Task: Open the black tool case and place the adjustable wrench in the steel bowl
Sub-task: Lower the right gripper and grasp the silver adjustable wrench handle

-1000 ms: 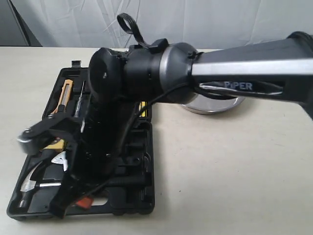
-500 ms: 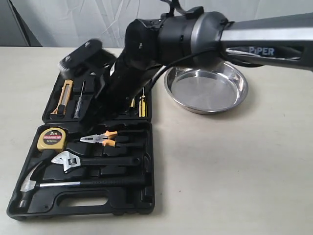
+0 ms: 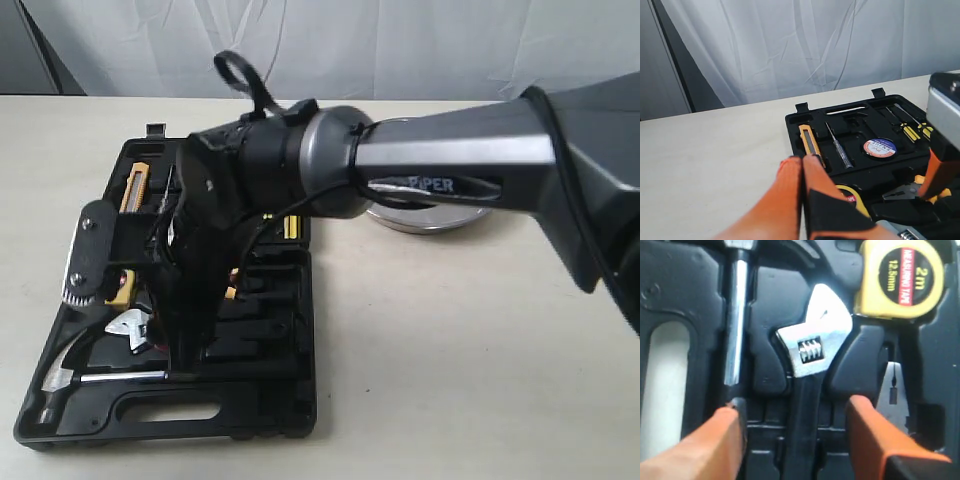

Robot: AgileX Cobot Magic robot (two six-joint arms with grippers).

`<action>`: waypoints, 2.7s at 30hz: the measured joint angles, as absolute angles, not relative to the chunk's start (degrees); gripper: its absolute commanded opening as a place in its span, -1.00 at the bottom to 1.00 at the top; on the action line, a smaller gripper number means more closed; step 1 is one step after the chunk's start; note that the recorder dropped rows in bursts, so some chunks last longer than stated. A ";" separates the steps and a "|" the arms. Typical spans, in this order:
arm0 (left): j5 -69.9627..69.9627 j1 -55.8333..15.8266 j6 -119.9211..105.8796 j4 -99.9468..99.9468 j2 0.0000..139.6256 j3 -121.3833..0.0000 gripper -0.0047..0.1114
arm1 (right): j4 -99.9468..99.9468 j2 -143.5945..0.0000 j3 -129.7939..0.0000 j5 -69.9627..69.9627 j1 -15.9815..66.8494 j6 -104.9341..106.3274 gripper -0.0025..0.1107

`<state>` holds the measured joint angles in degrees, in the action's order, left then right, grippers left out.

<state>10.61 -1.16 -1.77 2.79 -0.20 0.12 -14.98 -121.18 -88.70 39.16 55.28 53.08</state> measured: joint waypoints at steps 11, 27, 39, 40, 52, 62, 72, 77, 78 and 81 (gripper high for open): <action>10.61 -1.16 -1.77 2.79 -0.20 0.12 -0.91 | -7.73 -126.35 -88.70 36.25 56.32 51.69 -0.22; 10.61 -1.16 -1.77 2.79 -0.20 0.12 -0.91 | -8.68 -127.99 -89.75 37.72 56.18 49.32 -0.96; 10.61 -1.16 -1.77 2.79 -0.20 0.12 -0.91 | -8.70 -127.62 -89.80 38.03 56.10 48.94 -0.96; 10.61 -1.16 -1.77 2.79 -0.20 0.12 -0.91 | -8.70 -127.33 -89.80 38.03 56.10 48.94 -0.96; 10.61 -1.16 -1.77 2.79 -0.20 0.12 -0.91 | -11.41 -124.48 -88.48 40.96 56.10 49.43 -0.96; 10.61 -1.16 -1.77 2.79 -0.20 0.12 -0.91 | -14.09 -124.39 -88.48 39.79 56.10 49.43 -0.96; 10.61 -1.16 -1.77 2.79 -0.20 0.12 -0.91 | -15.40 -124.39 -88.48 37.36 56.10 49.29 -0.96; 10.61 -1.16 -1.77 2.79 -0.20 0.12 -0.91 | -15.40 -124.39 -88.48 36.22 56.10 48.93 -0.96; 10.61 -1.16 -1.77 2.79 -0.20 0.12 -0.91 | -15.40 -124.39 -88.48 36.12 56.10 48.93 -0.96; 10.61 -1.16 -1.77 2.79 -0.20 0.12 -0.91 | -15.50 -123.98 -88.48 36.02 56.10 48.81 -0.96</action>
